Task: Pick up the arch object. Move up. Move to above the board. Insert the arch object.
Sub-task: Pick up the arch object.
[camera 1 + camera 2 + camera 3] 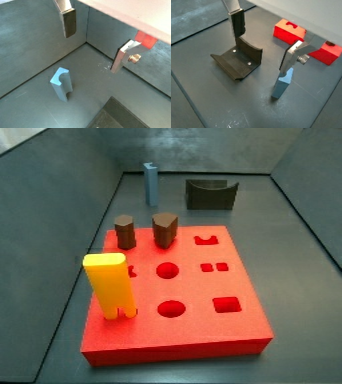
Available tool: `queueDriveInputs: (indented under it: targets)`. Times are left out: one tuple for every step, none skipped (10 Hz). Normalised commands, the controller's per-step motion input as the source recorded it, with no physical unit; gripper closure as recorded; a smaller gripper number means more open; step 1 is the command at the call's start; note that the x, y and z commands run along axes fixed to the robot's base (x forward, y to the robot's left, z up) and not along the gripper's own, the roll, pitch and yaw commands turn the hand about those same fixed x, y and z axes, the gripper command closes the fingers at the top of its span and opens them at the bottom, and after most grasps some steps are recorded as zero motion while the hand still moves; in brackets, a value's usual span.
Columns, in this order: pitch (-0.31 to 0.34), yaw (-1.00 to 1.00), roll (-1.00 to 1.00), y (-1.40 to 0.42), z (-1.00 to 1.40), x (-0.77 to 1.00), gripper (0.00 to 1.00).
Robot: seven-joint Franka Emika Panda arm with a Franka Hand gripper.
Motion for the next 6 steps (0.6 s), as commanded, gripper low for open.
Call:
queueDriveInputs:
  targets:
    - [-0.011,-0.79,-0.03,-0.08,-0.16,-0.16,0.00]
    - [-0.106,-1.00,-0.08,-0.03,-0.29,0.00,0.00]
    - [-0.107,-1.00,-0.08,-0.02,-0.29,0.00,0.00]
    - [-0.103,-1.00,-0.06,-0.03,-0.31,0.00,0.00]
    - [-0.099,-1.00,-0.06,-0.03,-0.32,0.00,0.00]
    - [-0.080,-1.00,-0.05,-0.02,-0.34,0.00,0.00]
